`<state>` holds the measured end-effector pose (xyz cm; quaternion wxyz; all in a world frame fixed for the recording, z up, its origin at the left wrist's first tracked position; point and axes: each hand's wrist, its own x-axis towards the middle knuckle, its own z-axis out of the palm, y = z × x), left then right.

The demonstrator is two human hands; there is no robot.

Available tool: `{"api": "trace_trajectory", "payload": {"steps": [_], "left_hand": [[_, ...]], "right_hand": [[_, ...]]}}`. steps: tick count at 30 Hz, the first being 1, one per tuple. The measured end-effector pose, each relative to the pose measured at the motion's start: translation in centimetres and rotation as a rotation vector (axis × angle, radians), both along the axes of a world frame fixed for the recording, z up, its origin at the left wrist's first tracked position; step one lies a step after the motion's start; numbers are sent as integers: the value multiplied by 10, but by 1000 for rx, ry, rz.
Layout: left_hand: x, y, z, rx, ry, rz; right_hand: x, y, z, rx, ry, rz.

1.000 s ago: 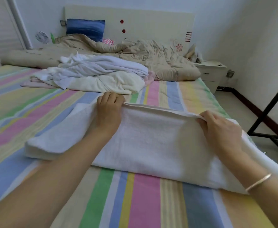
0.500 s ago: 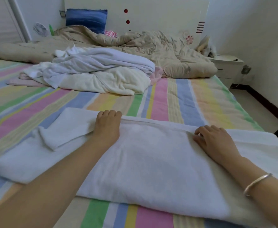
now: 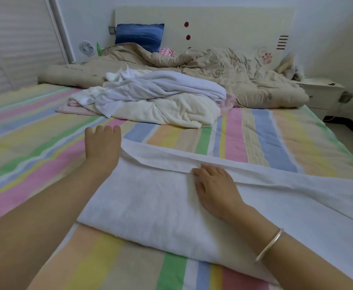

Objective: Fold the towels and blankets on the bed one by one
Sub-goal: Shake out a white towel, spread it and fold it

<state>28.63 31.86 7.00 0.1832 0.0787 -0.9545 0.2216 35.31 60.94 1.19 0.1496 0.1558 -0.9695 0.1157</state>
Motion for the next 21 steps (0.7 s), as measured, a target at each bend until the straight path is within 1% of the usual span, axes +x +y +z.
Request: {"api": "trace_trajectory", "payload": {"steps": [1,3,5,7,9,11,12,14,16,19,21], "left_hand": [[-3,-8,0,90,-23,10],[-7,-17,-11,359,-70,11],[-4,-19,-26,601,-129,26],[0,-18,-40,719,-129,51],[5,-14,-46,787,-14,78],[7,-11,-48,750,148,46],[6,-11,-49,698,170,12],[1,-11,-54,620,86,-82],[-5,-13,-61,610,-39,-158],[-11,-16,-68,597,-114,-202],[-11,-12,-69,518,-218,-128]], "right_hand": [[-2,-6,1,34,-60,-18],[-5,-10,4,72,-173,-60],[-11,-11,4,97,-199,-73],[-15,-9,6,101,-142,-72],[-25,-9,12,63,-103,-108],[-36,-10,18,81,-43,-174],[-42,-11,20,157,13,-209],[-51,-13,22,347,122,-296],[-54,-12,25,409,149,-364],[-56,-10,20,307,77,-360],[-52,-7,13,234,27,-284]]}}
